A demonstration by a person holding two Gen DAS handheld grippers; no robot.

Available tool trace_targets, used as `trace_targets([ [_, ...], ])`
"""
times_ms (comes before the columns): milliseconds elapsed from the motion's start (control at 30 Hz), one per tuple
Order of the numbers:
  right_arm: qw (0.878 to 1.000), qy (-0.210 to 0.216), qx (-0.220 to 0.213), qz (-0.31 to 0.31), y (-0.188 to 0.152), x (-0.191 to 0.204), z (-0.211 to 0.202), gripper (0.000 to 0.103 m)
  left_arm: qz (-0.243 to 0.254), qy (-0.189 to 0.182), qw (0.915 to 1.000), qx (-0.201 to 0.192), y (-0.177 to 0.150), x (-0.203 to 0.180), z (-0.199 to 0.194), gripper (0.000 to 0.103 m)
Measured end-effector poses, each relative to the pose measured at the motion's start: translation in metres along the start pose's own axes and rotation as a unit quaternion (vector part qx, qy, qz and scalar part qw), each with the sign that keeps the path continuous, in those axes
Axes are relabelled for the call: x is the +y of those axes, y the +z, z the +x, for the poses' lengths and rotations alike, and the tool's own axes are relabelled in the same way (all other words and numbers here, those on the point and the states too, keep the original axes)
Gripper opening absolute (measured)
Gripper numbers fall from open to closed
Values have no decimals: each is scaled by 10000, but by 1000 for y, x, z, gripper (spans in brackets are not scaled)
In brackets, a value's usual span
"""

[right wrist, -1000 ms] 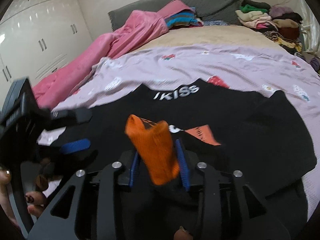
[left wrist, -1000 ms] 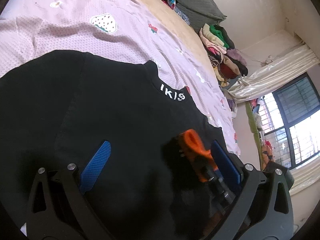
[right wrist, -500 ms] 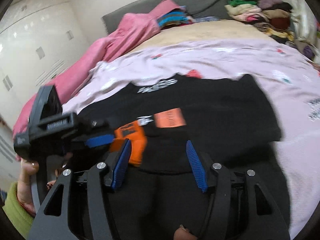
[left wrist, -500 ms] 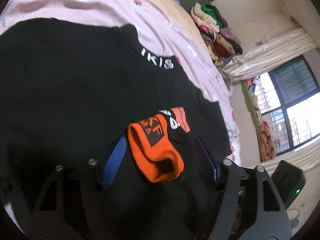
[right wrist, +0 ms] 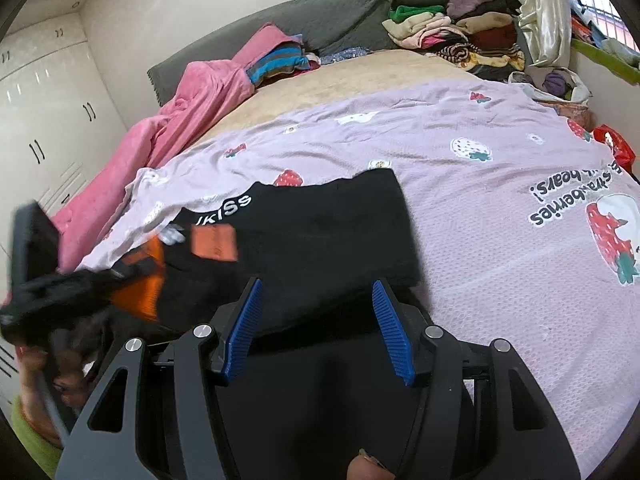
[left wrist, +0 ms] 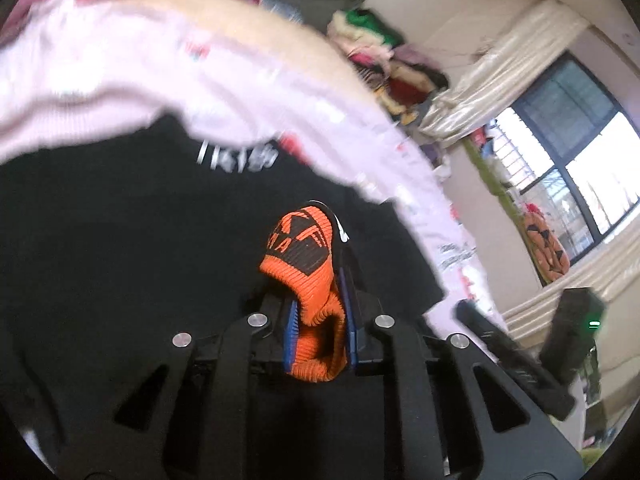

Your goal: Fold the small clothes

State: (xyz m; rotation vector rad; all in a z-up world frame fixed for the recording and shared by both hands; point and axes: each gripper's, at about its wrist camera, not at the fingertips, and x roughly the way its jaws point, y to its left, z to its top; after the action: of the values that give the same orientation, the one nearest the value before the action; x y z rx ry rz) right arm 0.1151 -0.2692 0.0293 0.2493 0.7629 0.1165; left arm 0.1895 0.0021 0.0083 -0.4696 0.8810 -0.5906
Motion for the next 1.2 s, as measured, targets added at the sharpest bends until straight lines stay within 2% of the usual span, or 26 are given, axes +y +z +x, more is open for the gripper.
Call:
trace_targets([
  [133,10000,15,-61,-30,2,2,-4,56,109,100,9996,-260,6,-9,-29,10],
  [267,9999,36,-91,-35,3,3,-5,56,-34,233,9993,-302,3,-2,-43,10],
  [467,10000,-5,-80,-52,1,5,-4,56,-290,449,9980,-336,0,14,-55,9],
  [767,9997,-156,-23,-174,0,14,7,56,-466,822,9955,-121,-9,39,-54,9],
  [1000,9989,-286,52,-370,3,23,22,56,-289,1300,9903,-394,-6,43,-70,10],
  [1067,9986,-282,92,-442,6,27,28,56,-263,1347,9897,-405,-5,43,-70,12],
  [1133,9979,-318,141,-549,10,33,35,56,-240,1369,9897,-339,-6,42,-66,19],
  [1200,9973,-292,189,-651,13,37,40,56,-137,1408,9897,-235,-9,38,-58,20],
])
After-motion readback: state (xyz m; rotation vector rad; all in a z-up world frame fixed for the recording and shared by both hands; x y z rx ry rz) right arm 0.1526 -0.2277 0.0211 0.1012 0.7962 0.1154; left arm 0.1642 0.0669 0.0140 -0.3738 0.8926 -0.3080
